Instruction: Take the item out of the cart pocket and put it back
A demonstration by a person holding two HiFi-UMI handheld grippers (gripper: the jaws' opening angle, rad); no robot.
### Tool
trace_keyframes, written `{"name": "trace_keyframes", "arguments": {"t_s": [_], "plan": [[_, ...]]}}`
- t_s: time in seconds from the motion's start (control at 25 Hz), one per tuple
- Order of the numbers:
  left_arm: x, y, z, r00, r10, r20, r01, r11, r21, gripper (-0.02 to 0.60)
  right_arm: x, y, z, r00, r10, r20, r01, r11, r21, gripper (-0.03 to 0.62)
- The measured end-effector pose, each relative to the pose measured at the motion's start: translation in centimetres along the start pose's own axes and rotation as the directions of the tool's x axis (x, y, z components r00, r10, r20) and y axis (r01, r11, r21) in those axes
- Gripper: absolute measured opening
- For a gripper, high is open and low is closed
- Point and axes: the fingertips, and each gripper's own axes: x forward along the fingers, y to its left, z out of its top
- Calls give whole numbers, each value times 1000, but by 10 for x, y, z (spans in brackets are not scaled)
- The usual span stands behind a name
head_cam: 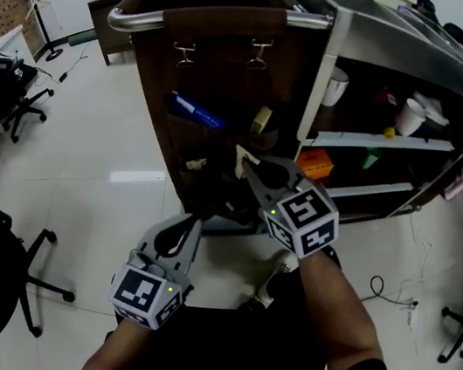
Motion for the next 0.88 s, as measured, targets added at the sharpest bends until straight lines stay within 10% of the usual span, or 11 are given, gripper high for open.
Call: {"name": "trace_keyframes", "arguments": {"t_s": [0.88], "plan": [[-10, -5, 22, 999, 1, 43, -2, 1000, 3, 0, -113, 25, 68, 985, -3, 172, -9, 997, 73, 17]]}}
